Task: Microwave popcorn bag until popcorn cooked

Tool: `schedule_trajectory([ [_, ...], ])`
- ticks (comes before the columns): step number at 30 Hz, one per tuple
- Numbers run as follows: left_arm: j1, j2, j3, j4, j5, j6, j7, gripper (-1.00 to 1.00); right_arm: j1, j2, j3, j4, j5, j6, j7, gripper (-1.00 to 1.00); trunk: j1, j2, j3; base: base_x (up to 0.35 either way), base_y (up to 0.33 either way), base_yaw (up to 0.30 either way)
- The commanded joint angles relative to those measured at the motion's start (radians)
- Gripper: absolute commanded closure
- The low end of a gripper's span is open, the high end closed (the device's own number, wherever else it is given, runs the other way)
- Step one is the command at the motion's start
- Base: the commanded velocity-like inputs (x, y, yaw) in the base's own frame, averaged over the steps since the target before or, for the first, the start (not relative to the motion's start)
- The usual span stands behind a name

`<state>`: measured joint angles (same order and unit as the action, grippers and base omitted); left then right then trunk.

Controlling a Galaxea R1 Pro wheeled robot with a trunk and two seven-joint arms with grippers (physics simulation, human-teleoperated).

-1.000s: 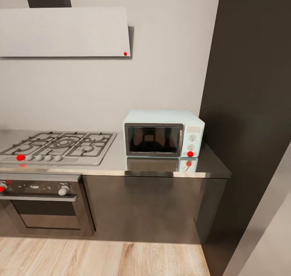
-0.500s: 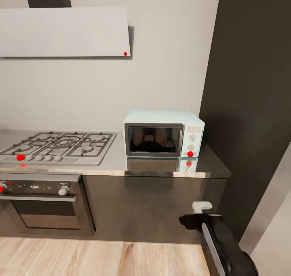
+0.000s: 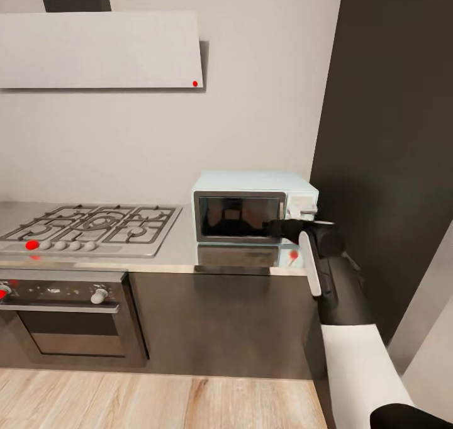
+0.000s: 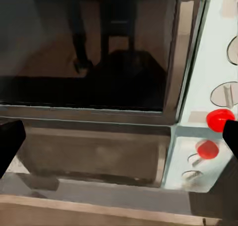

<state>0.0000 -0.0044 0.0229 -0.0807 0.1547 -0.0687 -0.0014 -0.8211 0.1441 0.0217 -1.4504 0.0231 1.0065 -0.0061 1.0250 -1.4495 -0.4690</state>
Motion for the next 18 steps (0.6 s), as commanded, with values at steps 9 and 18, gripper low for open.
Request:
schedule_trajectory([
  [9,0.0,0.0,0.002,-0.003,0.006,-0.002,0.0,-1.0,0.126,-0.008,0.002,0.134,0.002,-0.5,-0.024,-1.0,0.0,-0.001,-0.001,0.0,0.0,0.0],
  [18,0.0,0.0,0.002,-0.007,0.006,-0.002,0.0,-1.0,0.138,-0.019,0.0,0.21,-0.003,-0.526,-0.079,-1.0,0.0,-0.001,-0.001,0.0,0.0,0.0],
])
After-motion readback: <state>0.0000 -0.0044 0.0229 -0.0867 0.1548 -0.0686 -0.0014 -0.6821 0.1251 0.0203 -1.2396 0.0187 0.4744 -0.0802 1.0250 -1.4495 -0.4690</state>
